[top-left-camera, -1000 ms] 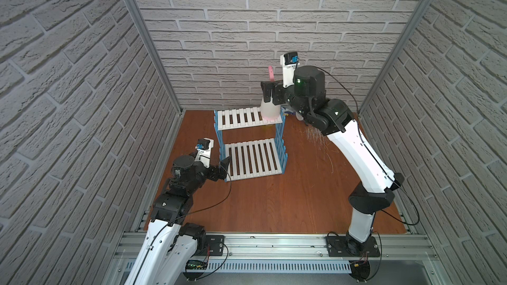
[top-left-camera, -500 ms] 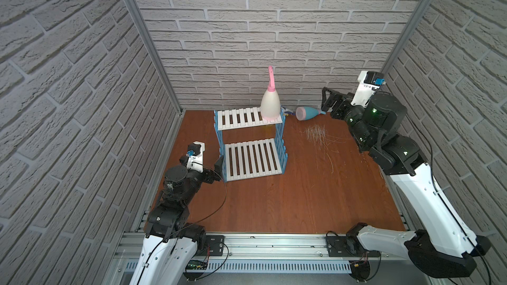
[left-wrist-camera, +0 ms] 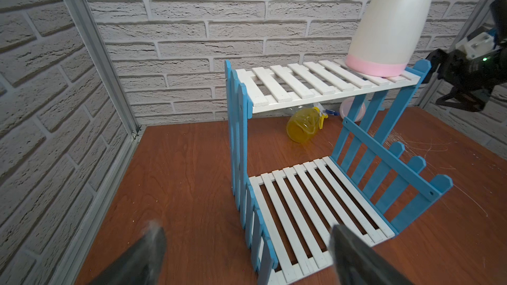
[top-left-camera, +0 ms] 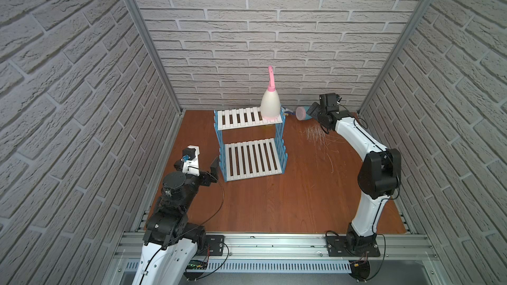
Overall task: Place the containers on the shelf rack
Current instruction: 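Pick up a container from the center of the board.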
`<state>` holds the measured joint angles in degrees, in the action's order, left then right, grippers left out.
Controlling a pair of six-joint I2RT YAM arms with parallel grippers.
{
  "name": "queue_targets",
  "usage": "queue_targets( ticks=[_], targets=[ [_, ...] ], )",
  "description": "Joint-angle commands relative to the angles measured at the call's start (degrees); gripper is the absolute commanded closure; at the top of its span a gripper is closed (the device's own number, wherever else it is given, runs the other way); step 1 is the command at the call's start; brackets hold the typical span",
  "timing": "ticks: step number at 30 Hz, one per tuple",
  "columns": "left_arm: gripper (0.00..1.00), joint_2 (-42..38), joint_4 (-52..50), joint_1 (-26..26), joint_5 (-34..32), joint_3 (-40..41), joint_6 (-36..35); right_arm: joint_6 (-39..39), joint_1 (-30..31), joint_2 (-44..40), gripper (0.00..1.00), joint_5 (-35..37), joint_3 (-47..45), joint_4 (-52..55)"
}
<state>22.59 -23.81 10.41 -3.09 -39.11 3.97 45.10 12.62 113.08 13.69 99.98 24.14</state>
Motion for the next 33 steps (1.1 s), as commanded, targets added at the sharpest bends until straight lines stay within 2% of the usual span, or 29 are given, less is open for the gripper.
queue_targets(
  ticks=[1, 6, 13, 24, 33],
  targets=[
    [0.02, -0.6, 1.0, -0.3, -2.0, 0.5, 0.3, 1.3, -0.1, 5.3, 0.01, -0.1, 8.4, 0.9],
    [0.02, 0.1, 0.4, -0.3, -2.2, 0.3, 0.2, 2.1, -0.1, 14.5, 0.01, 1.1, 17.6, 2.2],
    [0.02, 1.4, 0.4, -0.3, -1.8, 0.0, 0.1, 2.4, 0.0, 27.0, 0.01, 5.4, 34.5, 11.1],
    [0.02, 3.8, 0.4, -0.4, 1.5, -0.5, 0.1, 1.3, 0.1, 38.9, 0.01, 9.3, 51.2, 11.3],
    [0.02, 4.6, 0.4, -0.5, 2.4, -0.7, 0.0, 2.1, 0.1, 42.8, 0.01, 7.9, 54.7, 7.8]
  ],
)
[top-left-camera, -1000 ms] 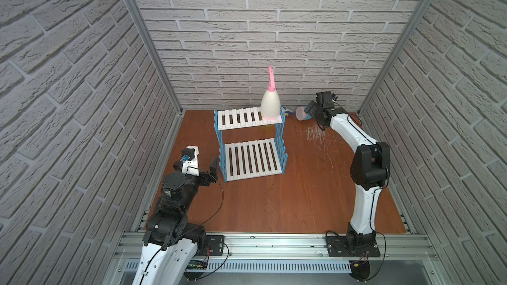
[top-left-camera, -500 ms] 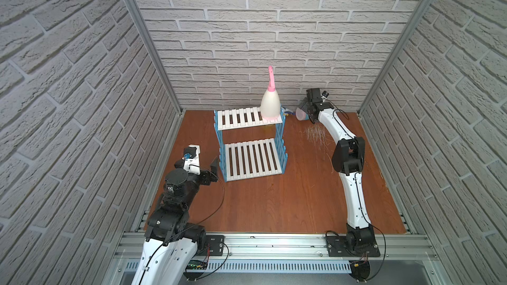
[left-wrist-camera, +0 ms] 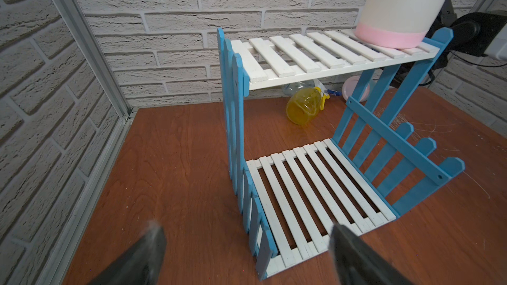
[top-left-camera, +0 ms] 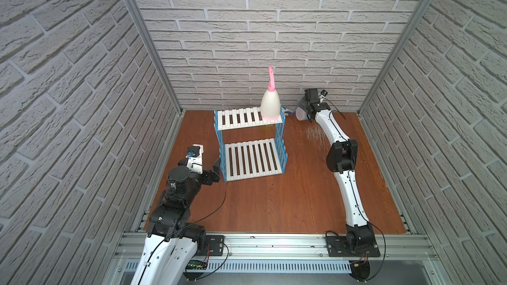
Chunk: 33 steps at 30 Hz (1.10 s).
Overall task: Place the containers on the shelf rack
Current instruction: 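Pick up a container from the center of the board.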
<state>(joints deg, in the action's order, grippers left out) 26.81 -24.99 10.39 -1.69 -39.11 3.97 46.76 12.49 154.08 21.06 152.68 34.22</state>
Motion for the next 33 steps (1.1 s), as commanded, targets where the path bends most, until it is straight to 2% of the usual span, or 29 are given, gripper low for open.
queue_targets(
  ticks=[1, 15, 21, 28, 33],
  targets=[
    [0.02, 0.6, 1.6, -0.4, 1.1, -0.8, 0.0, 0.1, 0.3, 2.4, 0.01, 0.5, 2.4, -2.3],
    [0.02, 1.4, 1.8, -0.4, 3.4, -1.0, 0.1, -2.9, -0.6, 4.6, 0.01, 0.0, 3.6, 3.1],
    [0.02, 1.6, 1.8, -0.4, 3.8, -1.1, 0.0, -4.7, -1.3, 2.4, 0.01, -3.1, -0.2, 3.1],
    [0.02, 1.8, 1.7, -0.5, 4.2, -1.2, 0.0, -5.9, -2.6, 2.6, 0.01, -7.5, -0.3, 3.4],
    [0.02, 1.9, 1.6, -0.5, 4.2, -1.2, 0.0, -3.5, -3.0, 2.7, 0.01, -10.6, -0.8, 5.7]
  ],
)
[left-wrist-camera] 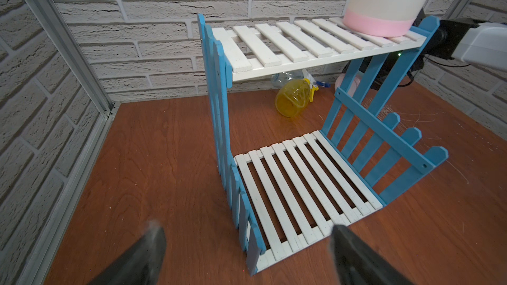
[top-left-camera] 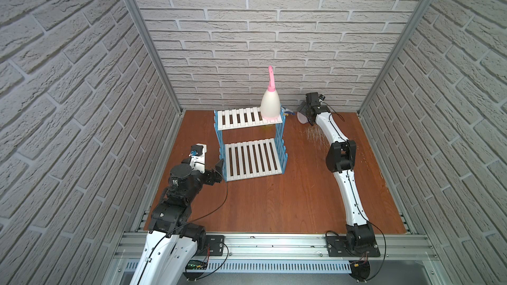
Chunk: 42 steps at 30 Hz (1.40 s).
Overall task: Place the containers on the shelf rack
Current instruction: 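Pick up a container from the center of the board.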
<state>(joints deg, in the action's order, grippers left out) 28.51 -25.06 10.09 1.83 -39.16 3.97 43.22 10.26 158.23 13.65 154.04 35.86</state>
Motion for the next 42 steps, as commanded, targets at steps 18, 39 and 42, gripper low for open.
queue_targets(
  ticks=[18, 39, 42],
  targets=[
    [0.02, 1.0, 1.9, -0.4, 1.2, -1.3, -0.1, 10.2, -2.4, -2.3, 0.01, -10.2, -6.2, -1.1],
    [0.02, 0.4, 1.7, -0.5, 1.1, -1.3, -0.1, 4.9, -2.7, -13.7, 0.13, -10.1, -24.9, -4.3],
    [0.02, 0.2, 1.7, -0.5, 1.3, -1.3, -0.1, 2.1, -2.8, -19.0, 0.12, -9.7, -31.6, -4.9]
  ],
)
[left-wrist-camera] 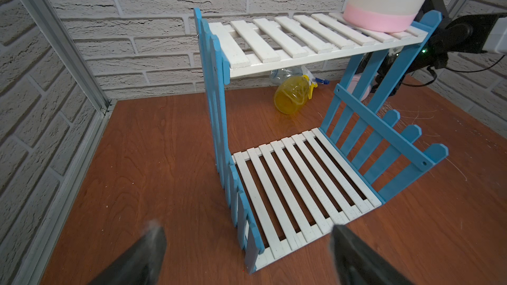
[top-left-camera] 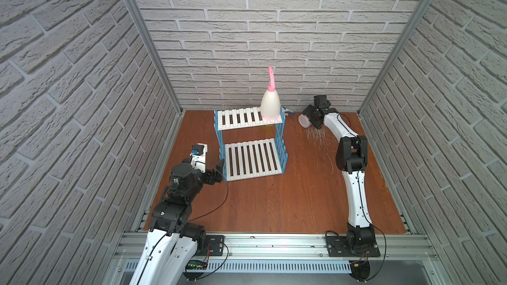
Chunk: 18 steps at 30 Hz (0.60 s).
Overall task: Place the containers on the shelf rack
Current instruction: 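Pick up a container from the center of the board.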
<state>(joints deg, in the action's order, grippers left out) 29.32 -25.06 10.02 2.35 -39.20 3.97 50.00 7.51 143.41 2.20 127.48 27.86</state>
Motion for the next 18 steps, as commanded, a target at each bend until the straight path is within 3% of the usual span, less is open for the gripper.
queue_targets(
  ticks=[1, 10, 18],
  targets=[
    [0.02, -0.7, 1.7, -0.4, 1.0, -1.3, -0.1, -5.6, 0.0, -5.7, 0.12, 1.8, -7.4, 2.8],
    [0.02, -1.0, 1.9, -0.4, 1.5, -1.3, 0.1, -10.3, -0.1, -19.7, 0.09, 1.0, -26.5, 0.7],
    [0.02, -0.7, 2.2, -0.4, 2.6, -1.3, 0.1, -12.2, -0.1, -19.4, 0.01, 2.9, -26.6, 5.6]
  ],
)
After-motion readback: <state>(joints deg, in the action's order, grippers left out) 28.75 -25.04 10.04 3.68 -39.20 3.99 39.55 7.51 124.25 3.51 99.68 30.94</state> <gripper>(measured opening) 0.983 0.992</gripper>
